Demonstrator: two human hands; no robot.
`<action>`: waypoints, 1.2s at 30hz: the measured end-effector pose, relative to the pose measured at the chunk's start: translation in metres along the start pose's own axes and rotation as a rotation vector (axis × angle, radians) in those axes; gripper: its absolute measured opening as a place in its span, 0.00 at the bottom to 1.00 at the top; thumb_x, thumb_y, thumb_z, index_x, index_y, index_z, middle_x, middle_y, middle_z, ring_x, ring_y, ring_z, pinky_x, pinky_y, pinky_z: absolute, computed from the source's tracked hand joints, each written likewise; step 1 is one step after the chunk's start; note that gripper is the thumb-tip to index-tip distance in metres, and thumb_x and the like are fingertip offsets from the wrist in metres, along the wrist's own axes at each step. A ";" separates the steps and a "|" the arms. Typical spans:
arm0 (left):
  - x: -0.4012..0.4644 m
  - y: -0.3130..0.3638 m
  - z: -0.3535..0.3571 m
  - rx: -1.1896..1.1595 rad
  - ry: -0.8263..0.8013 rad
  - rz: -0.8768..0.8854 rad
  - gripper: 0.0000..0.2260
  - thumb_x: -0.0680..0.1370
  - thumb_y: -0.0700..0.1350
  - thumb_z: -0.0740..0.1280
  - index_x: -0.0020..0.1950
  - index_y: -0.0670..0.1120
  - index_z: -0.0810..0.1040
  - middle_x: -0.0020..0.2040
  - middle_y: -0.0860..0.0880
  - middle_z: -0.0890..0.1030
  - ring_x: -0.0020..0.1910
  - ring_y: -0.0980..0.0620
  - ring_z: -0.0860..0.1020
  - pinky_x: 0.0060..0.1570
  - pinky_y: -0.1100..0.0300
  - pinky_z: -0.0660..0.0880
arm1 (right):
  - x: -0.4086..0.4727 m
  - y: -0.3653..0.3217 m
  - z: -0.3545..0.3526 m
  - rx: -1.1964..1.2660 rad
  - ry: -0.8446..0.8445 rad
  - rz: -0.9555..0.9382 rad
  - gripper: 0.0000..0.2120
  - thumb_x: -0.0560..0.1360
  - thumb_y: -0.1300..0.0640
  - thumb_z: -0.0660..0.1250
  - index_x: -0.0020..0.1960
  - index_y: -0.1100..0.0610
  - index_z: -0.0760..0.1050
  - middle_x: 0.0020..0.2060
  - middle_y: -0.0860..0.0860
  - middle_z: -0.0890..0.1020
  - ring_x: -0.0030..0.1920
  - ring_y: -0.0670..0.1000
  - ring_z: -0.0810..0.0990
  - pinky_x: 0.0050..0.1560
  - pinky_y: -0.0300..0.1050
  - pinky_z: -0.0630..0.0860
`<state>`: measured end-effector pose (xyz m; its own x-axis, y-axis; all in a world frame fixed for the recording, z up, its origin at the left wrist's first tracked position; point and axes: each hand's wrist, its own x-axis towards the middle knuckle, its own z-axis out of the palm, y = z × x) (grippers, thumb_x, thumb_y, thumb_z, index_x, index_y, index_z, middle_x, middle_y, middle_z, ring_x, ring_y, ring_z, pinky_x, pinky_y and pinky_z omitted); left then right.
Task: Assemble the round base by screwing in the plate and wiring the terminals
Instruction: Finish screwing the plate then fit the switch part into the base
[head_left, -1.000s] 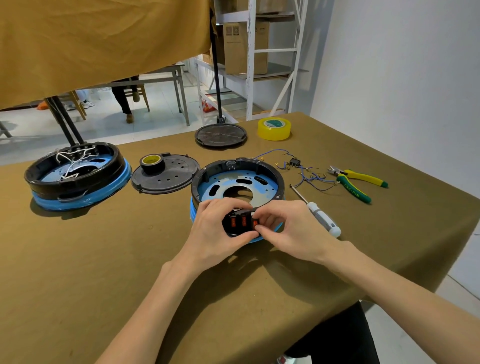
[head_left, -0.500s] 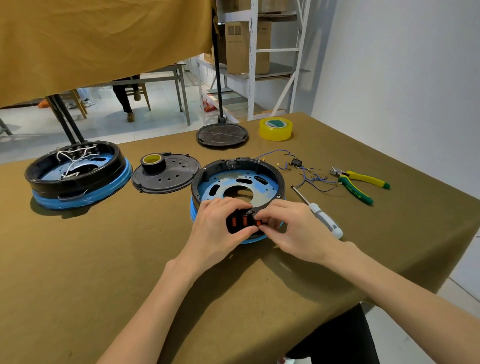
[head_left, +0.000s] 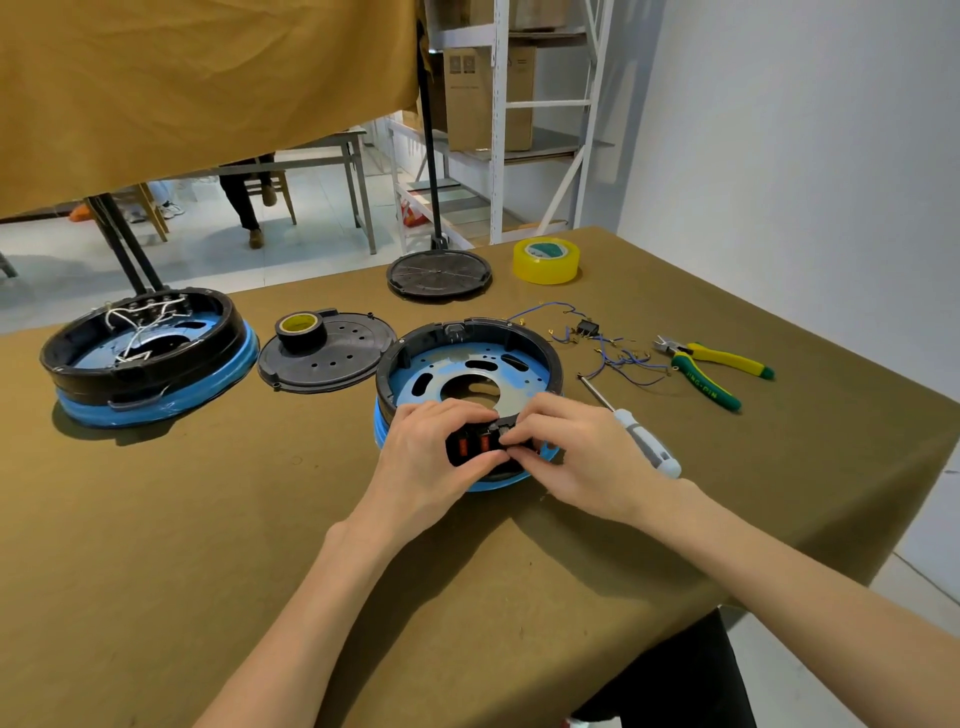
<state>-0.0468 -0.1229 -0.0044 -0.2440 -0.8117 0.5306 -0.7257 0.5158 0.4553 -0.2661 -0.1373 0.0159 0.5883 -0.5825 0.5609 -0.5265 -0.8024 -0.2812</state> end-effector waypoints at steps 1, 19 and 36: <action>0.000 0.000 0.000 -0.009 0.007 -0.008 0.20 0.74 0.59 0.73 0.63 0.53 0.83 0.58 0.57 0.84 0.60 0.61 0.78 0.63 0.68 0.62 | 0.001 0.001 0.000 0.041 0.039 0.051 0.11 0.74 0.60 0.76 0.56 0.57 0.84 0.49 0.49 0.81 0.48 0.46 0.79 0.47 0.44 0.80; 0.003 -0.005 0.002 -0.001 0.016 -0.008 0.20 0.73 0.58 0.75 0.64 0.54 0.82 0.57 0.59 0.84 0.57 0.80 0.69 0.60 0.74 0.62 | 0.028 0.023 -0.008 0.233 -0.198 0.171 0.08 0.76 0.54 0.75 0.54 0.55 0.82 0.46 0.46 0.83 0.48 0.47 0.81 0.52 0.50 0.77; 0.003 -0.004 -0.007 -0.054 -0.035 -0.067 0.11 0.76 0.53 0.74 0.57 0.52 0.83 0.54 0.58 0.83 0.56 0.62 0.78 0.59 0.78 0.63 | 0.046 0.033 -0.013 0.384 -0.315 0.290 0.13 0.72 0.51 0.79 0.54 0.50 0.83 0.43 0.50 0.86 0.45 0.52 0.85 0.49 0.59 0.81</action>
<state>-0.0404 -0.1259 0.0001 -0.2186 -0.8536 0.4728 -0.7058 0.4729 0.5275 -0.2641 -0.1889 0.0430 0.6387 -0.7490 0.1763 -0.4671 -0.5595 -0.6847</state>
